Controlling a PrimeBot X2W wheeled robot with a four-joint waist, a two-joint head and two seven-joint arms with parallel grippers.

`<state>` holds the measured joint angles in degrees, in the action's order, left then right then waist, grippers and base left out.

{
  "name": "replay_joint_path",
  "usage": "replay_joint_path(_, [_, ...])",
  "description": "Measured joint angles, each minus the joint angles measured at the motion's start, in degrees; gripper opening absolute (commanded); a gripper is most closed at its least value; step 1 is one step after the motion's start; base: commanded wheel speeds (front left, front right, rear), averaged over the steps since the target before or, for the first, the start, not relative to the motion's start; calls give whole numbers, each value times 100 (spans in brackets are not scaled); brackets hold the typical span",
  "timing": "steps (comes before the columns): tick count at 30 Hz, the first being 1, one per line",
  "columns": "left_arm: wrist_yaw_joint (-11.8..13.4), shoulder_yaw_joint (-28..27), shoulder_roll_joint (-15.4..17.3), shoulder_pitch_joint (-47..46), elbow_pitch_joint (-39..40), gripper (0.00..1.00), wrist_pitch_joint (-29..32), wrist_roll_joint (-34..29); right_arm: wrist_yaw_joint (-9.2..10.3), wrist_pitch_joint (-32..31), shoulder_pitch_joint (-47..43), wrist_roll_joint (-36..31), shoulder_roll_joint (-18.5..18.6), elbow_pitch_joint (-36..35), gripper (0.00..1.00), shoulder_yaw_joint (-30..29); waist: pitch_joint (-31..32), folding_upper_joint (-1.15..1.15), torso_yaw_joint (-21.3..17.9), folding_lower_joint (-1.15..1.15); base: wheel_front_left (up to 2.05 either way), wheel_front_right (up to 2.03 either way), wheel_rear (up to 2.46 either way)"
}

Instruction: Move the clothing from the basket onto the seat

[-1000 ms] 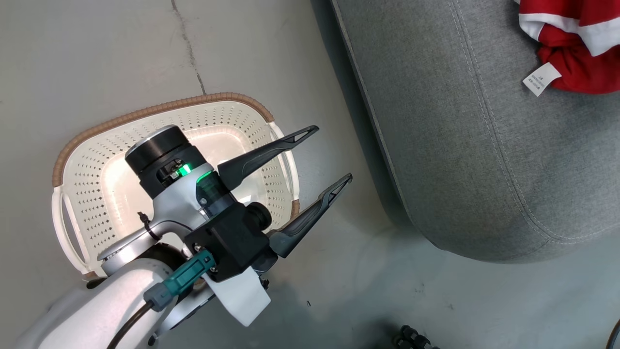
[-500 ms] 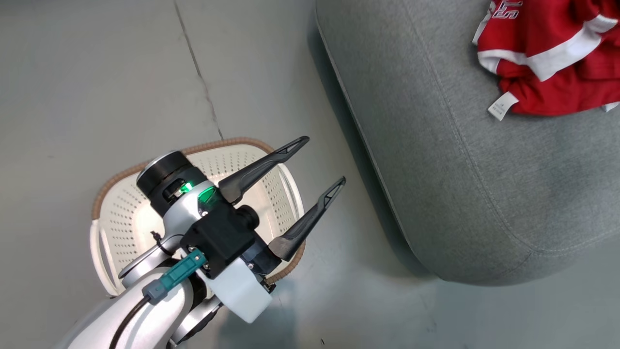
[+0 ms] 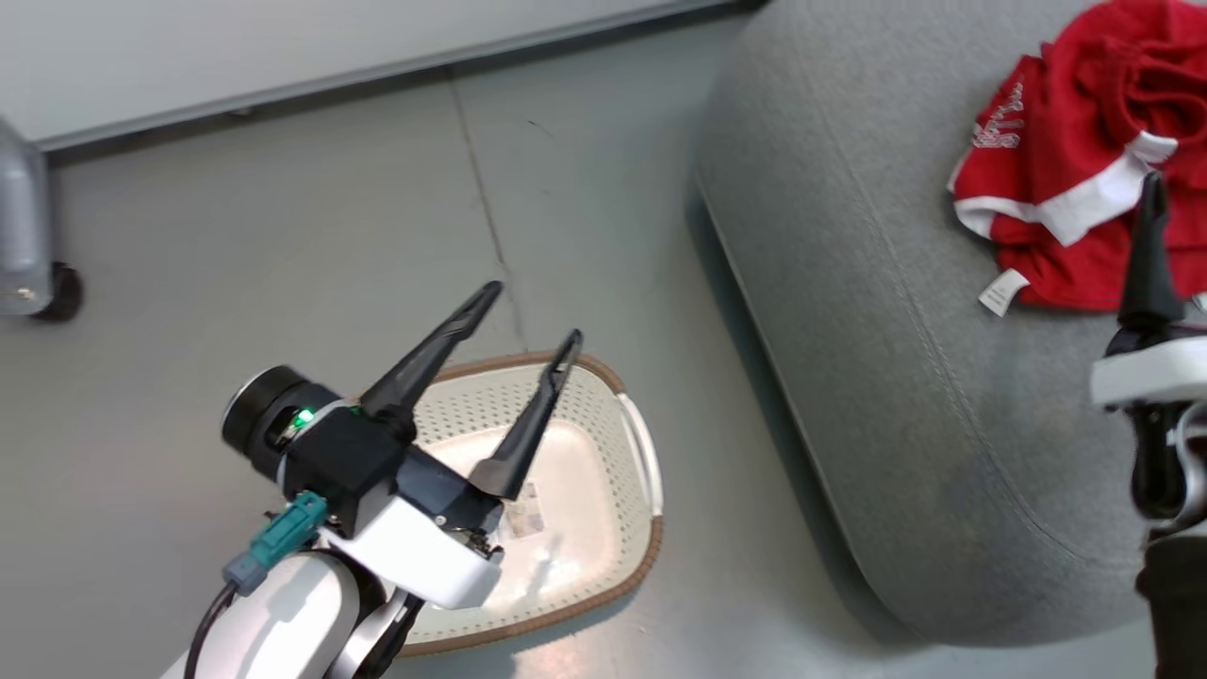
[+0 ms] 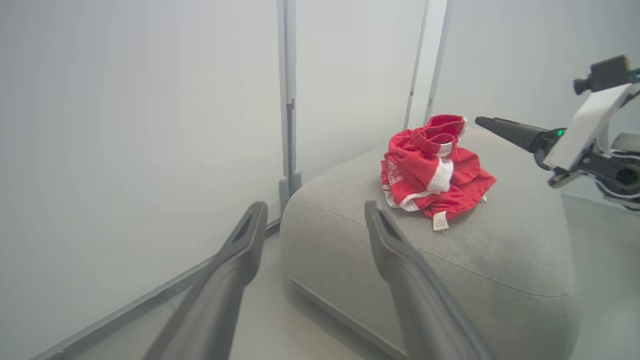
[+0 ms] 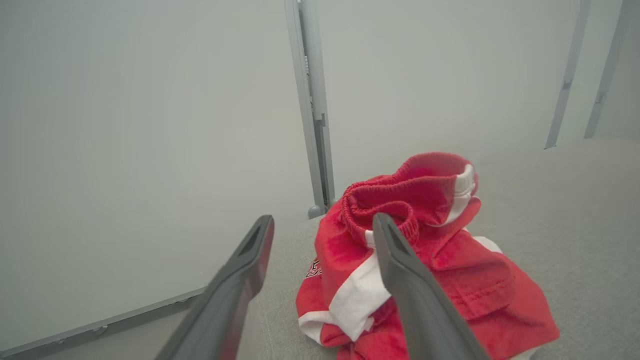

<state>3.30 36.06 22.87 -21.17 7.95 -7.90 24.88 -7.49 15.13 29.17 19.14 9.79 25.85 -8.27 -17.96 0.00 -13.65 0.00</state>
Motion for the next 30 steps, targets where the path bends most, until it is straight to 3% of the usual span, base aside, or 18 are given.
replay_joint_path(15, [536,-648,-134,795,-570,100,-570,467,1,-313,-1560,-367,-605,-1370,100,267,783,0,1002,0,0,0,0])
replay_joint_path(30, [980,-1808,-301,1788,-702,100,-701,535,1,-632,-2517,-542,-698,-1958,100,595,1484,0,1310,0,0,0,0])
